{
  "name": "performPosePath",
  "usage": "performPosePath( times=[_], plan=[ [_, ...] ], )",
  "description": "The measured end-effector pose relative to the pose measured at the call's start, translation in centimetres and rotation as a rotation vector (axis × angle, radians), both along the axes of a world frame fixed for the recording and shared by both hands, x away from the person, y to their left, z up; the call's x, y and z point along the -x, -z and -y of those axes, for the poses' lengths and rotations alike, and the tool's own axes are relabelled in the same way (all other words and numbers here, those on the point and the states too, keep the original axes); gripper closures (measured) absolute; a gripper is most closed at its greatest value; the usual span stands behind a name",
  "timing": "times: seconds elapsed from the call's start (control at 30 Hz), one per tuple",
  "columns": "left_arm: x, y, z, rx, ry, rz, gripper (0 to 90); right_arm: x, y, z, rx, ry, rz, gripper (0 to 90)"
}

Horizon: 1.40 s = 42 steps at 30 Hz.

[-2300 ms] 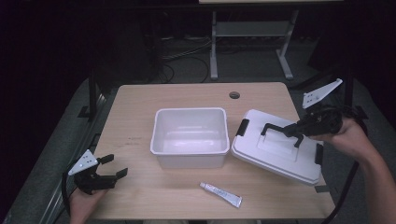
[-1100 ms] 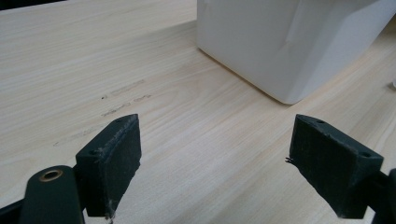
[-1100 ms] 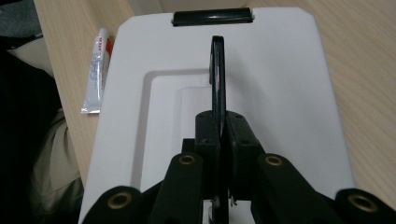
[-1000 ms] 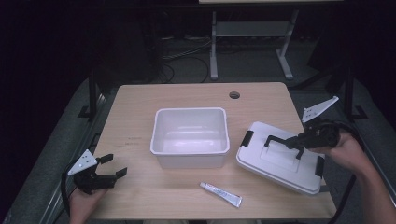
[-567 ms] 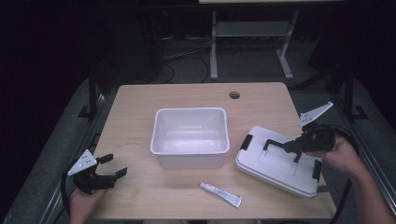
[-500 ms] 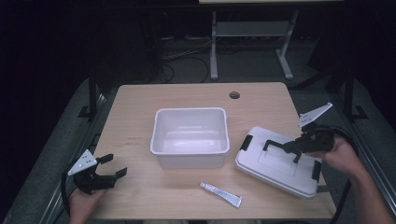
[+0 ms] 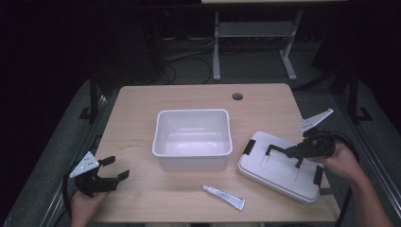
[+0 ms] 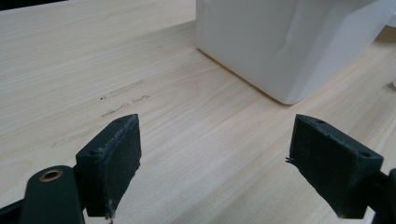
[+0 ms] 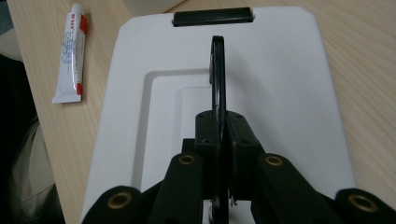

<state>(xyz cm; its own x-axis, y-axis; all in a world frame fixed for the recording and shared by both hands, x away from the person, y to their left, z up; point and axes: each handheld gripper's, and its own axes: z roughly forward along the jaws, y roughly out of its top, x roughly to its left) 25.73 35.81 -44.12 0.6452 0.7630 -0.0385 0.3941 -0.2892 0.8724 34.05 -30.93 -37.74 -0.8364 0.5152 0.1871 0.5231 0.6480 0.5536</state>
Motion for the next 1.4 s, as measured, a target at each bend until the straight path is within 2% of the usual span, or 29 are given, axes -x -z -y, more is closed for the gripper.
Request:
performPosePath(
  times=[0.87, 1.4],
  plan=[
    [0.0, 0.1, 0.2, -0.005, 0.002, -0.004, 16.0, 0.1, 2.6, 0.0, 0.012, 0.009, -0.020, 84.0],
    [0.1, 0.0, 0.0, -0.007, -0.003, 0.001, 16.0, 0.1, 2.8, 0.0, 0.013, 0.008, -0.021, 83.8]
  ],
)
